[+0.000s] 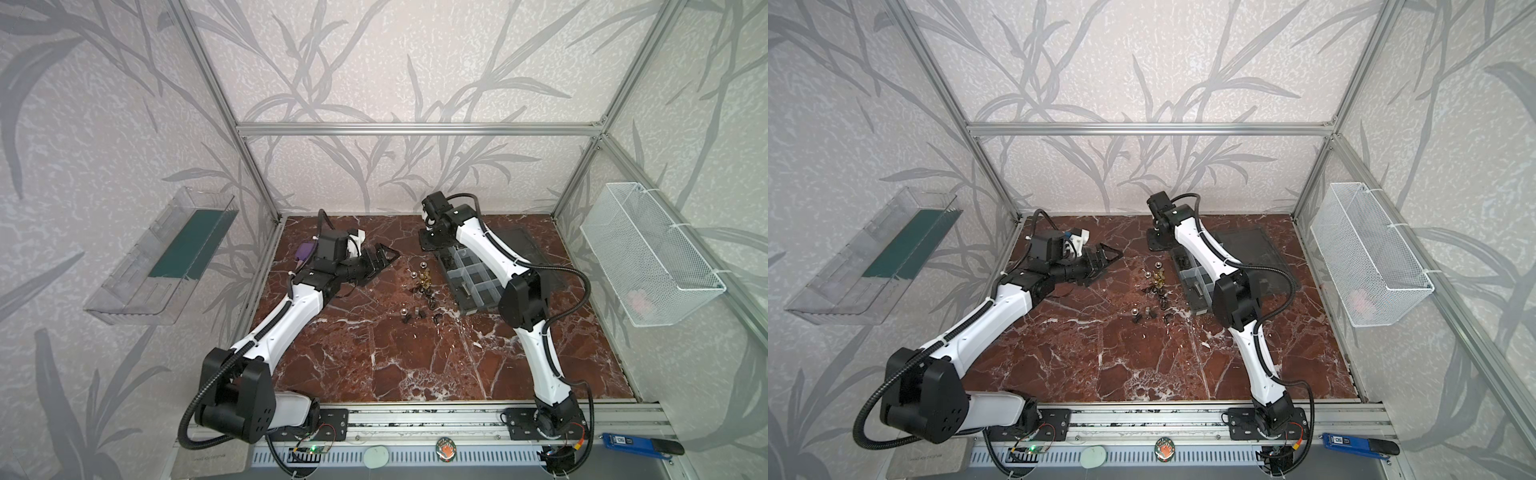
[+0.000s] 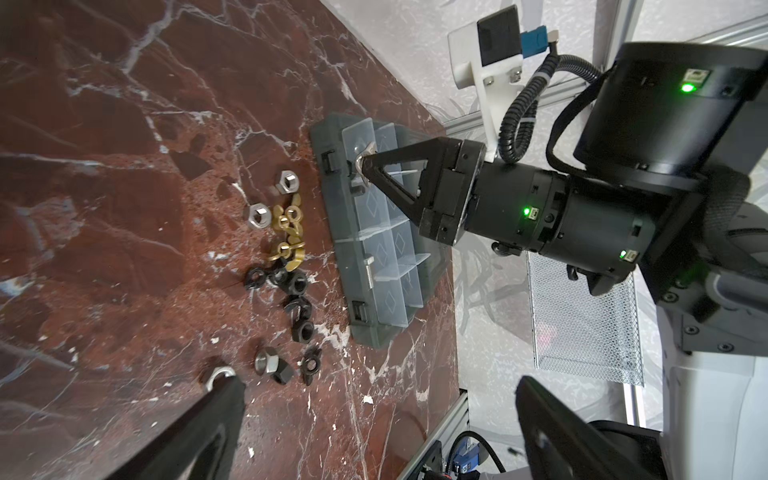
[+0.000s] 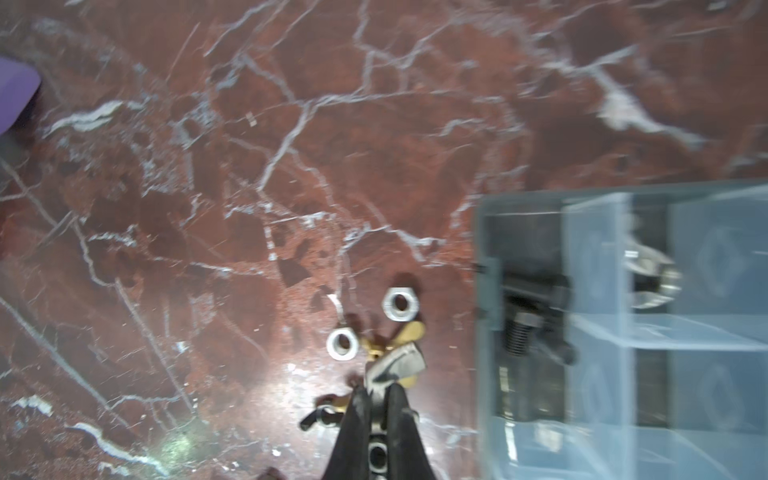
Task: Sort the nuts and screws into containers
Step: 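Carry the steel wing nut into the wing nut compartment and release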
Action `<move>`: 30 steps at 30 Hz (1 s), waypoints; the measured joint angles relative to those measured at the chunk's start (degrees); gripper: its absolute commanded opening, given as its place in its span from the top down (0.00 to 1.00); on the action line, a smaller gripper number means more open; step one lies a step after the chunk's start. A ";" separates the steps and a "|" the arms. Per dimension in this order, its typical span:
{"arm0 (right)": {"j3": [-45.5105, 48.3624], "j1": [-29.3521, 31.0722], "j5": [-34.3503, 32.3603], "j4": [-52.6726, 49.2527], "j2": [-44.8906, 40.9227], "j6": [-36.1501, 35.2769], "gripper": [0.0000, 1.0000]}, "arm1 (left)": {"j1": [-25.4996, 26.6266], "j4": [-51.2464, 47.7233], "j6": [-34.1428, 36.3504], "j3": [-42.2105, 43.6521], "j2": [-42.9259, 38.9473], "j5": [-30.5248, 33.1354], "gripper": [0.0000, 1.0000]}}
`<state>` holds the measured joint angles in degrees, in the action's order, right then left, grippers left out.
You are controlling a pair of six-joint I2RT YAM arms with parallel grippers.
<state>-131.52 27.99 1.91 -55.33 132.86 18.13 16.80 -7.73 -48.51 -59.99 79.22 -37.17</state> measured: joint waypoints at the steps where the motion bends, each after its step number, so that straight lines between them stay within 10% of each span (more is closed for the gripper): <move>1: 0.76 -0.96 0.00 0.11 -0.63 -0.07 1.00 | 0.63 0.00 0.07 -1.22 0.87 0.22 0.01; 30: -8.52 -12.52 2.14 -0.44 11.17 -1.25 1.00 | 7.37 -1.75 2.54 -11.23 12.00 3.23 0.01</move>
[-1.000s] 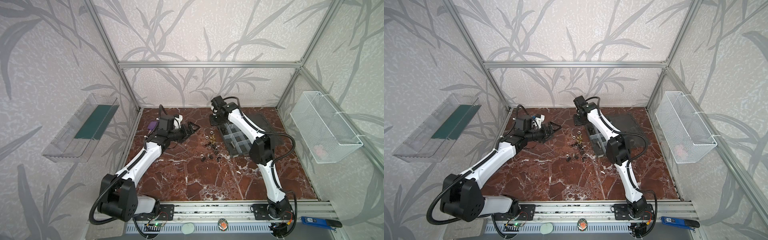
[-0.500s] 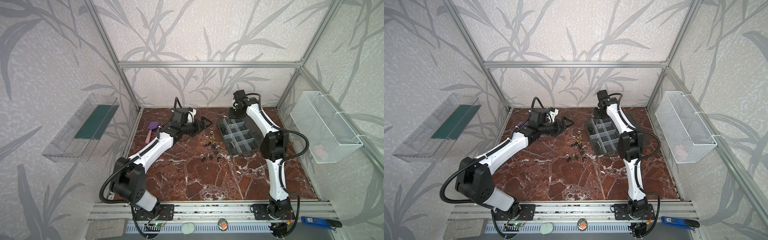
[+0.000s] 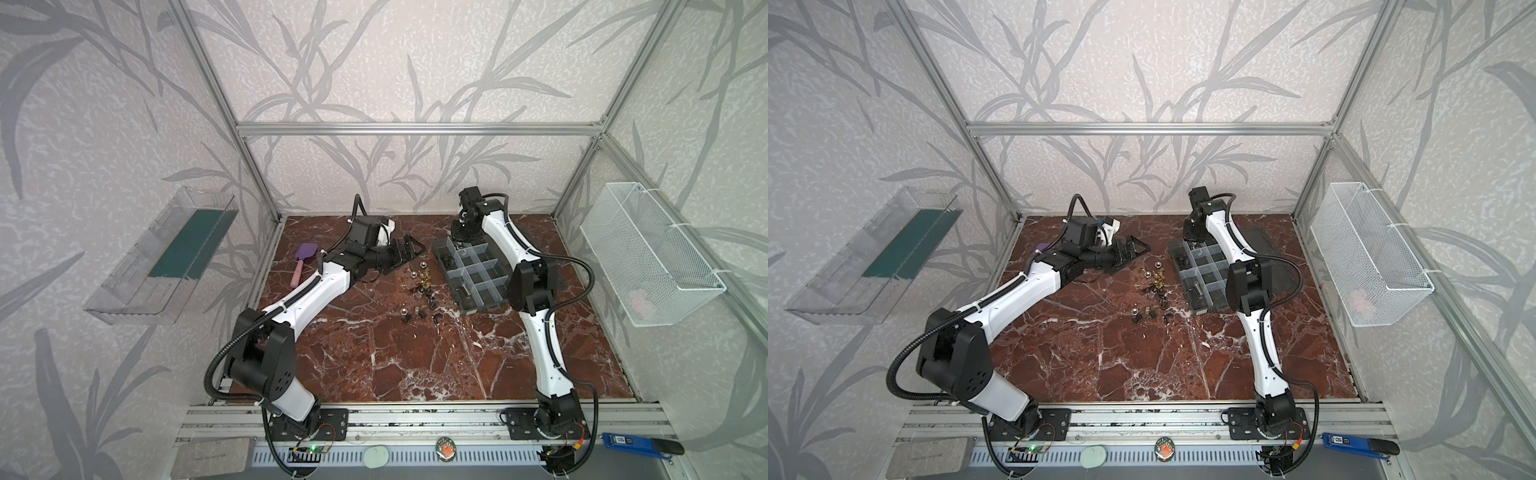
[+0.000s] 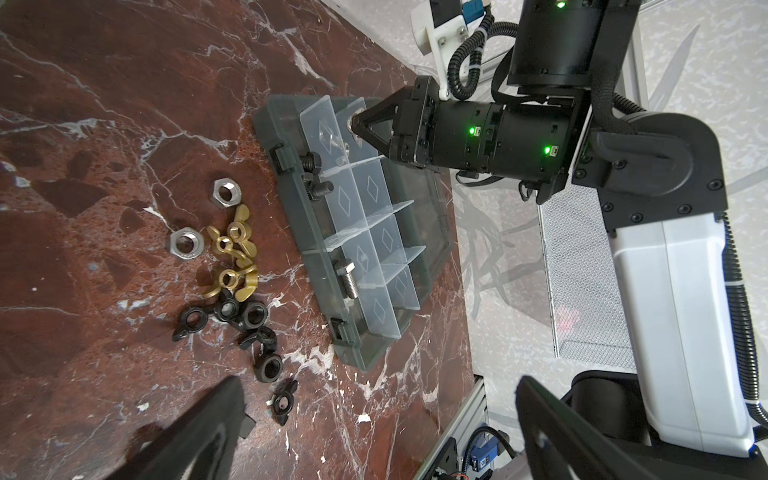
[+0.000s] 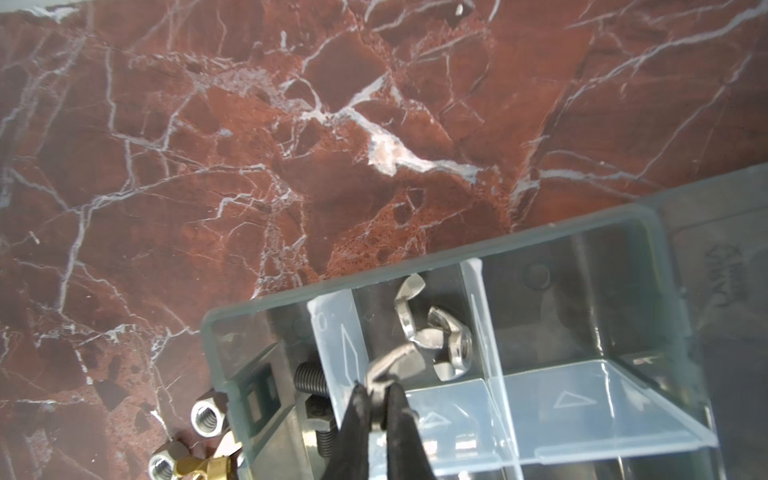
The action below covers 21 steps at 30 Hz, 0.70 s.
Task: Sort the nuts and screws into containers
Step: 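Carry the steel wing nut into the wing nut compartment and release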
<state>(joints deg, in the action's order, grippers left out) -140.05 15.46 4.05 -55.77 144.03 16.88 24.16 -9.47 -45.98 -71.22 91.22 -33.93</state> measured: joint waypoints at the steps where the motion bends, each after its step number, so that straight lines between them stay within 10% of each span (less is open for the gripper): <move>1: 0.00 -0.07 -0.02 -0.02 0.04 0.00 1.00 | 0.00 0.00 0.02 0.00 0.09 0.00 0.01; 21: 2.03 -0.22 -1.05 0.15 -0.83 -0.48 0.77 | 0.00 -0.55 0.48 0.00 0.35 0.00 0.01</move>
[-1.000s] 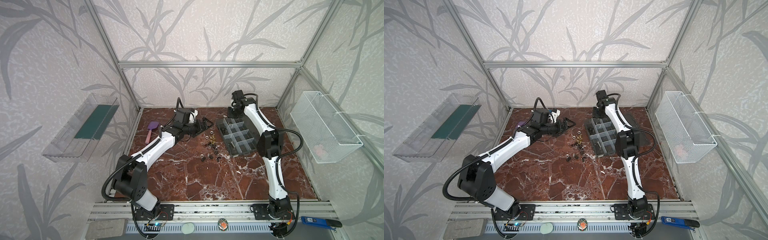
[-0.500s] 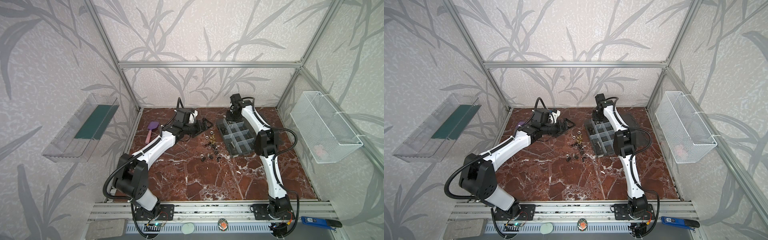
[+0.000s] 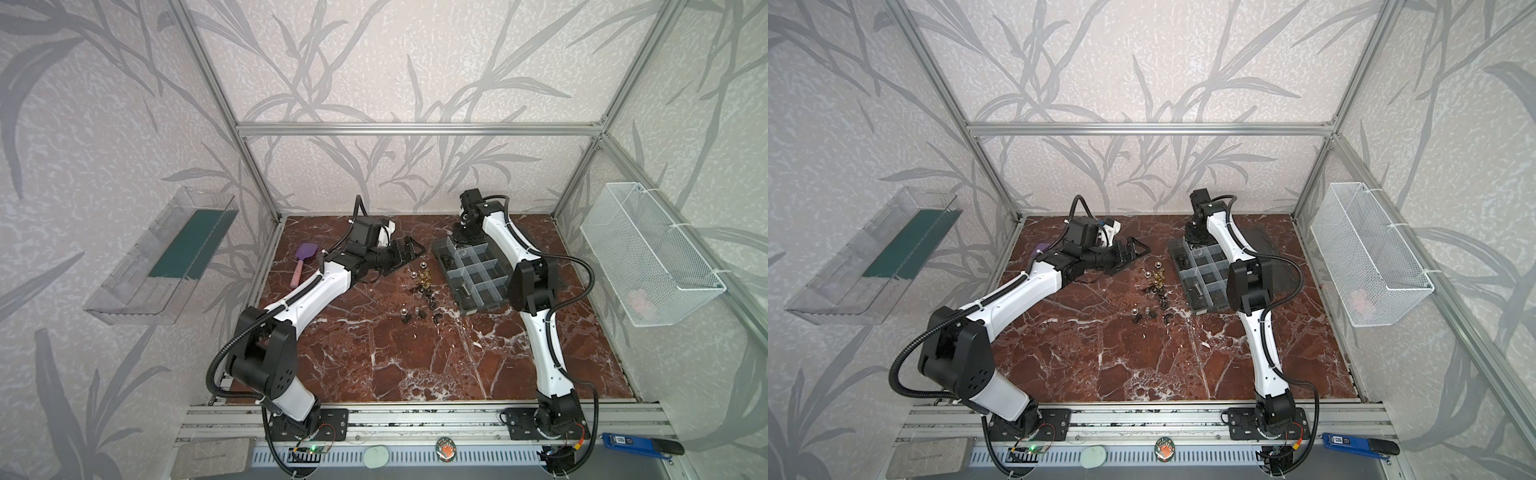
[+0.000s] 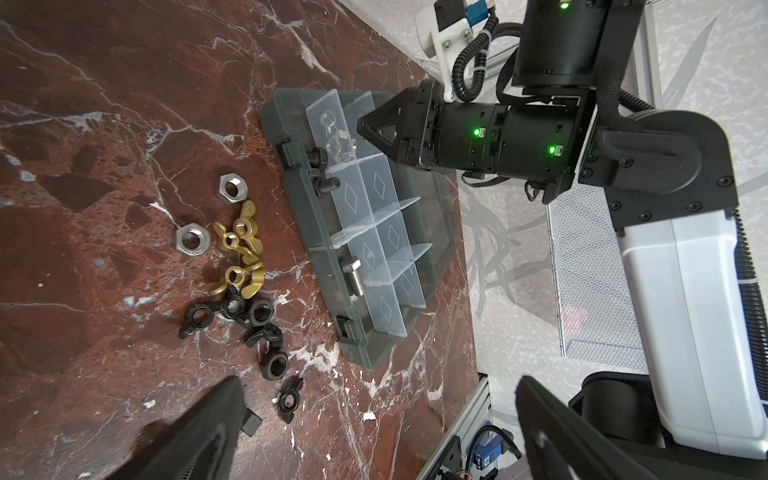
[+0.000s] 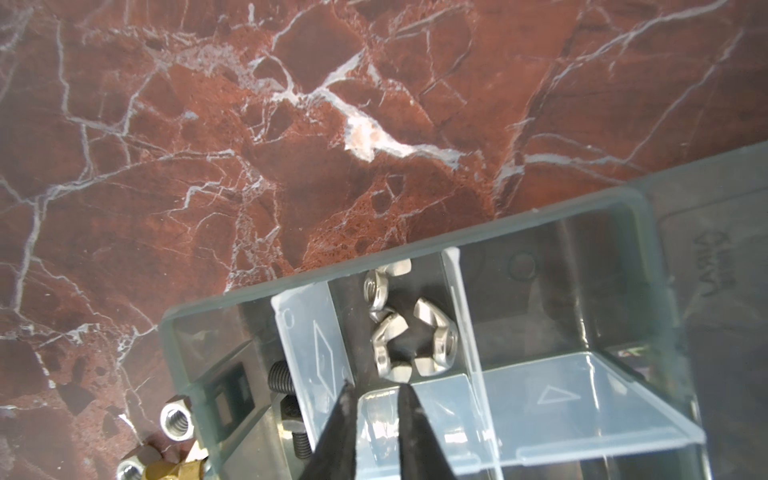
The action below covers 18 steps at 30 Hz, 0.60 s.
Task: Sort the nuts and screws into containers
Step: 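Carry the steel wing nut into the wing nut compartment and release, then move the open right gripper over a black bolt near the pile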
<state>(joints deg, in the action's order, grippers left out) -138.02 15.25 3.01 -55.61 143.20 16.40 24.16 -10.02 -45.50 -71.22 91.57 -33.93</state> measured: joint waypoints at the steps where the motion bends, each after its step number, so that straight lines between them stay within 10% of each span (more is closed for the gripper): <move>1: 0.00 0.00 0.00 -0.04 -0.20 0.00 0.74 | 0.00 -0.11 0.02 0.02 -0.15 0.02 0.01; 18: 14.14 2.60 -1.18 2.08 -17.79 -1.01 0.04 | -0.22 -3.96 2.54 3.76 -7.89 1.99 0.01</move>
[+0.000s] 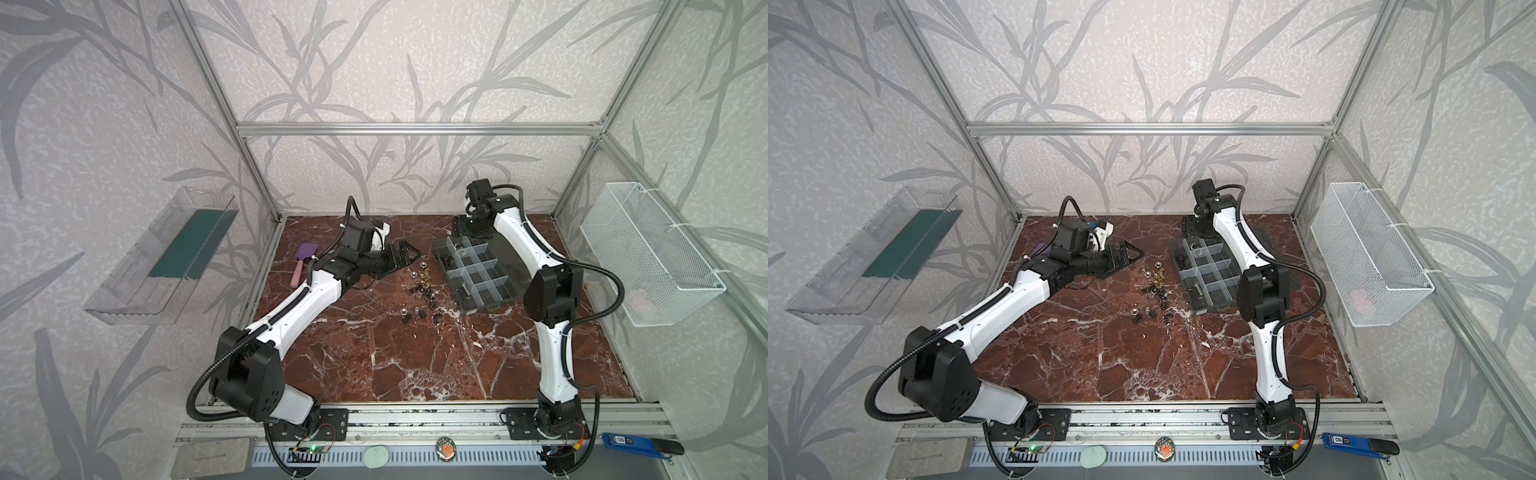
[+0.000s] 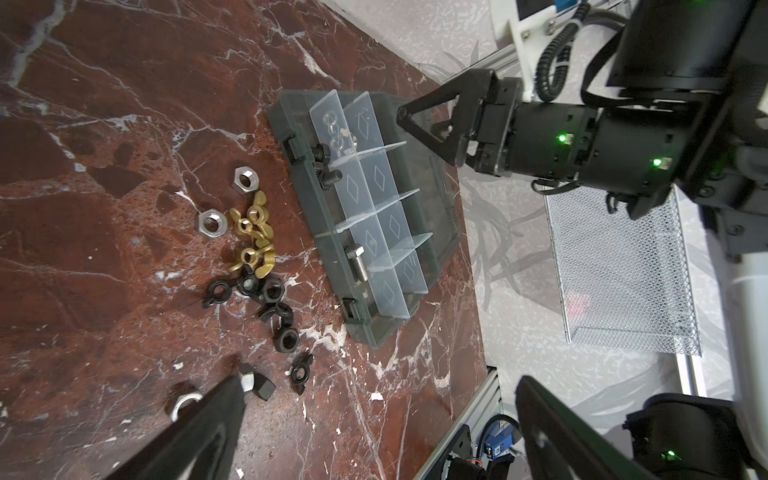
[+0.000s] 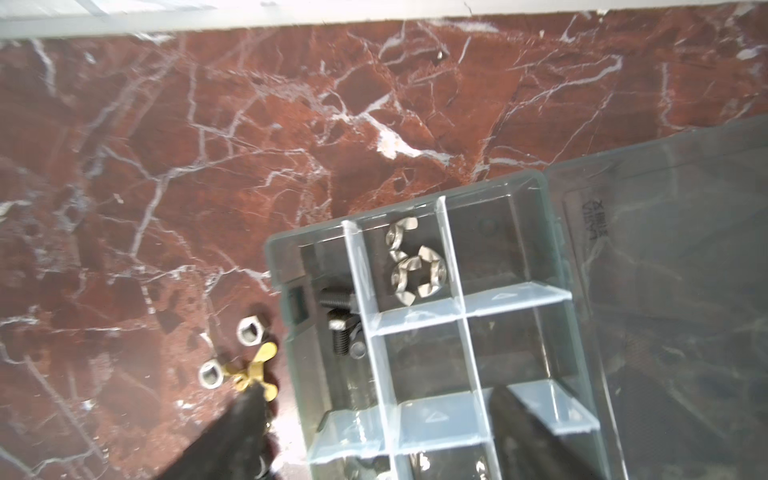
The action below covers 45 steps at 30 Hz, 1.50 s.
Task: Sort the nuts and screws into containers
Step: 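Move the open right gripper over a black bolt near the pile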
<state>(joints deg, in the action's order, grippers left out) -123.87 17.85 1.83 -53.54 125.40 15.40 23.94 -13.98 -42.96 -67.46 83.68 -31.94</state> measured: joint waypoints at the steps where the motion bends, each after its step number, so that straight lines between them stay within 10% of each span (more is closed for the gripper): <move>1: 1.66 0.55 -0.20 0.55 -1.49 -0.26 0.01 | -0.07 -0.39 0.15 0.31 -0.46 0.13 0.01; 23: 33.62 19.37 -4.90 10.38 -19.89 -1.88 0.01 | -5.31 1.14 -3.52 19.06 -12.70 -1.79 0.01; 45: 43.04 33.55 -4.87 17.64 -14.27 3.06 0.29 | -10.12 4.15 -7.15 26.14 -19.19 -4.72 0.01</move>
<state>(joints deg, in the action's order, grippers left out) -80.84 51.40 -3.05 -35.90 111.13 18.46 13.82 -9.82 -50.11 -41.32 64.49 -36.67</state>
